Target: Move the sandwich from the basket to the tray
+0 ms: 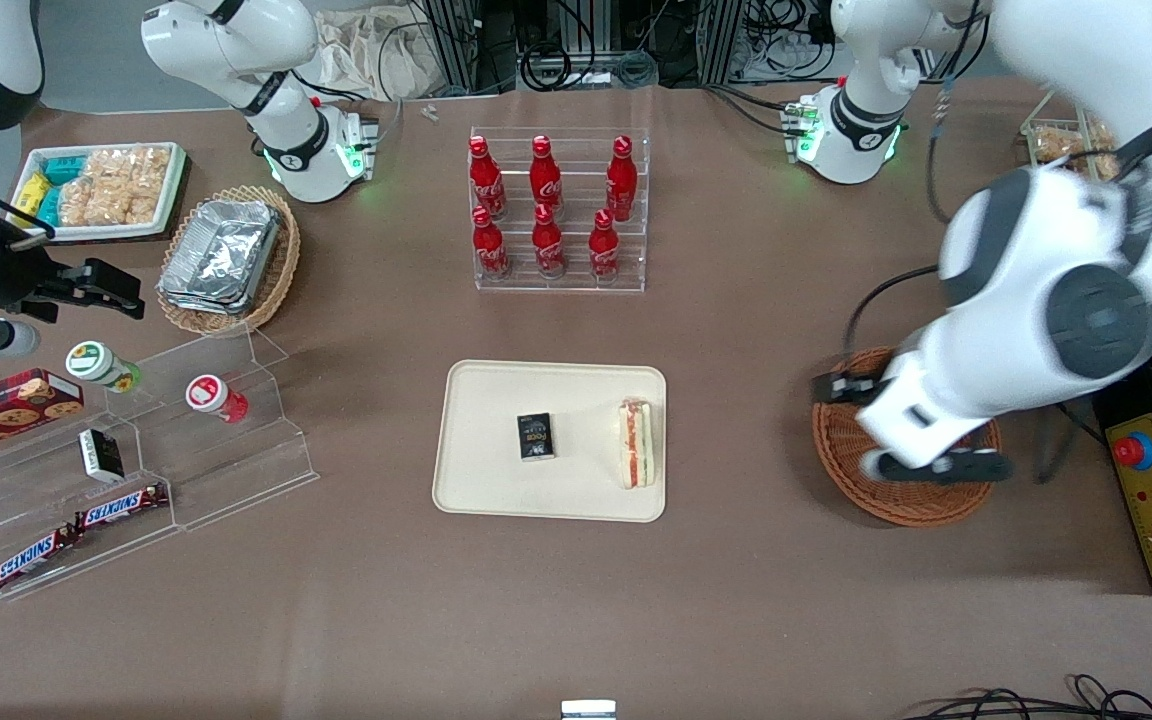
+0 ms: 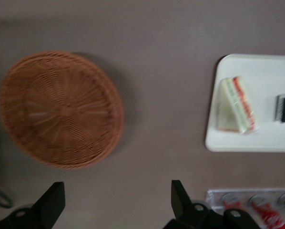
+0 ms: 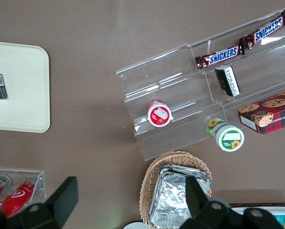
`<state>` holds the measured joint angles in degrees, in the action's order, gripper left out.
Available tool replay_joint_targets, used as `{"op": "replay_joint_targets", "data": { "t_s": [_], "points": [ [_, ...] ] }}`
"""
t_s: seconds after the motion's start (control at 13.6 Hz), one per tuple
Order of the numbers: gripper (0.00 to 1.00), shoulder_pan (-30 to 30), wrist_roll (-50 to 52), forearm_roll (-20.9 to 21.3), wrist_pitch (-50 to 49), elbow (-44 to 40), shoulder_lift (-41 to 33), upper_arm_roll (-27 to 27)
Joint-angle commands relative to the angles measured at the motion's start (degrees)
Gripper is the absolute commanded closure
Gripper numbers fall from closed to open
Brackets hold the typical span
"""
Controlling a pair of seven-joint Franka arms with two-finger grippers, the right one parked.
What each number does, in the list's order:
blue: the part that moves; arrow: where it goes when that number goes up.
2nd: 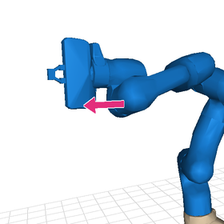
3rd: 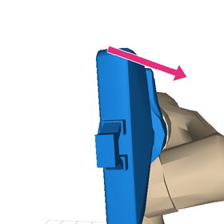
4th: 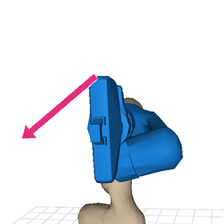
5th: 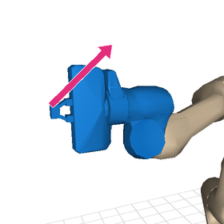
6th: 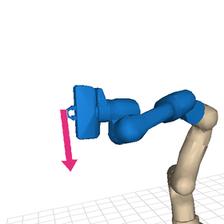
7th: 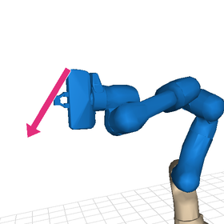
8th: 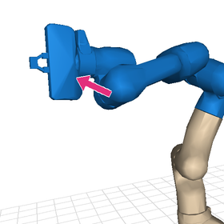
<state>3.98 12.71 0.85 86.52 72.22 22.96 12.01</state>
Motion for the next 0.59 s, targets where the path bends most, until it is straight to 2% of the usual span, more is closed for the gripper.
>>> {"op": "replay_joint_targets", "data": {
  "t_s": [0.0, 0.15, 0.37, 0.52],
  "points": [
    [0.01, -6.52, -9.16, -1.29, 8.81, 21.5, -15.18, 0.65],
    [0.01, -6.62, -10.16, -1.21, 12.0, 27.43, -19.43, -0.14],
    [0.01, -6.53, -10.6, 2.56, 12.09, 27.1, -19.09, 0.03],
    [0.01, -6.79, -10.6, 3.1, 13.06, 26.4, -18.65, -0.05]
  ]
}}
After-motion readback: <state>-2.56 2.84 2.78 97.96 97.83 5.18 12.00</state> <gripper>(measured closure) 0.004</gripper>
